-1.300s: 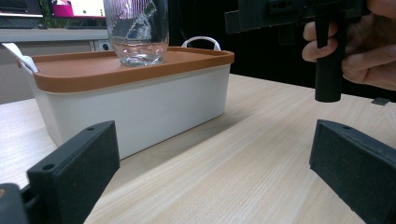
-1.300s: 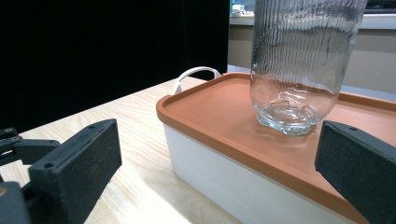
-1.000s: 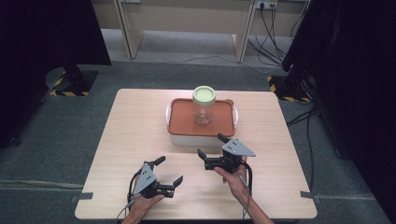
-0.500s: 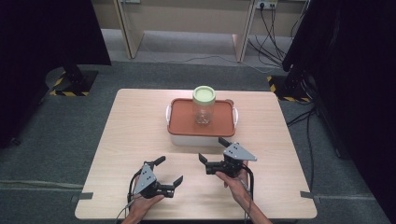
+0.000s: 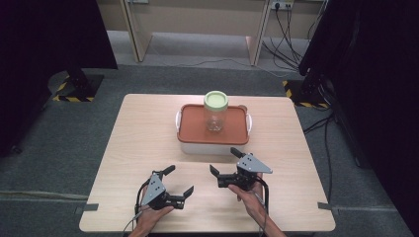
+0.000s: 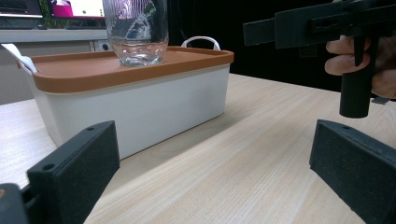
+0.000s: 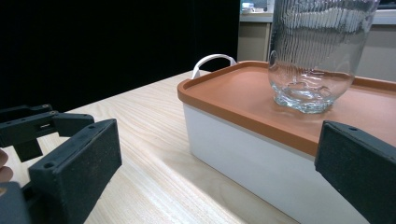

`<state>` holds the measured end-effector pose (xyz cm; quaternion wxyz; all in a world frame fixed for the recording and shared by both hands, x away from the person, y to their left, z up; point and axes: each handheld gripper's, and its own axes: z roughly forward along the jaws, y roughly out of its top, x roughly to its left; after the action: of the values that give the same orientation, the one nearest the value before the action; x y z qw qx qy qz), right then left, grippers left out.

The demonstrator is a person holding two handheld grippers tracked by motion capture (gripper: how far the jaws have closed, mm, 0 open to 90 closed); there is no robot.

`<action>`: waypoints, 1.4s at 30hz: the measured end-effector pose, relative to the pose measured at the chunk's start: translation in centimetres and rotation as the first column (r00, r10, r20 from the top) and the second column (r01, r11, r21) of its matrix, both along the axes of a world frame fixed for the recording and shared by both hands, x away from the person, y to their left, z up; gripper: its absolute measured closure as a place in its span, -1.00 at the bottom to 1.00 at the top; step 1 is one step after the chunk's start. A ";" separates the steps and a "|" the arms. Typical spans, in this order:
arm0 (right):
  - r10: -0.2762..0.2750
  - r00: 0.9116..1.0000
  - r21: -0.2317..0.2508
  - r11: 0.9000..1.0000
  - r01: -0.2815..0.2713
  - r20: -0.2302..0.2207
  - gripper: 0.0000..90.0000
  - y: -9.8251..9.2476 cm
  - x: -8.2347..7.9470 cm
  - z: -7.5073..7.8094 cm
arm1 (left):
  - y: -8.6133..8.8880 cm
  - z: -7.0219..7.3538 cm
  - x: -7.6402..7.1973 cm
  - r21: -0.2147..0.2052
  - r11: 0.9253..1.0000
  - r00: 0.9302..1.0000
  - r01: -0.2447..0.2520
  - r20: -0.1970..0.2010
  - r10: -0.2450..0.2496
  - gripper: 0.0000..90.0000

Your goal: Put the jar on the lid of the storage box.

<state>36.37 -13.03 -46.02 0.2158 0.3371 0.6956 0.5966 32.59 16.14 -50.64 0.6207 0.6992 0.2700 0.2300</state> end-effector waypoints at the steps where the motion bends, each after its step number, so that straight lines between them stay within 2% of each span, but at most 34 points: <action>1: 0.001 1.000 0.001 1.000 -0.001 0.003 -0.98 0.0 0.0 0.0 | 0.0 0.0 0.0 0.000 1.000 1.000 0.000 0.000 0.000 -0.98; 18: 0.019 1.000 -0.003 1.000 -0.019 -0.006 -0.98 -0.2 -0.8 -1.0 | 0.0 0.0 0.0 0.000 1.000 1.000 0.000 -0.001 0.000 -0.98; 42: 0.038 0.999 -0.003 0.999 -0.038 -0.015 -0.98 -0.1 -1.6 -1.5 | 0.0 0.0 0.0 -0.001 1.000 1.000 0.000 -0.002 0.000 -0.98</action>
<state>34.78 -13.09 -47.56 0.1998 0.3279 0.7043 0.5970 32.61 16.16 -50.64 0.6209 0.6990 0.2707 0.2294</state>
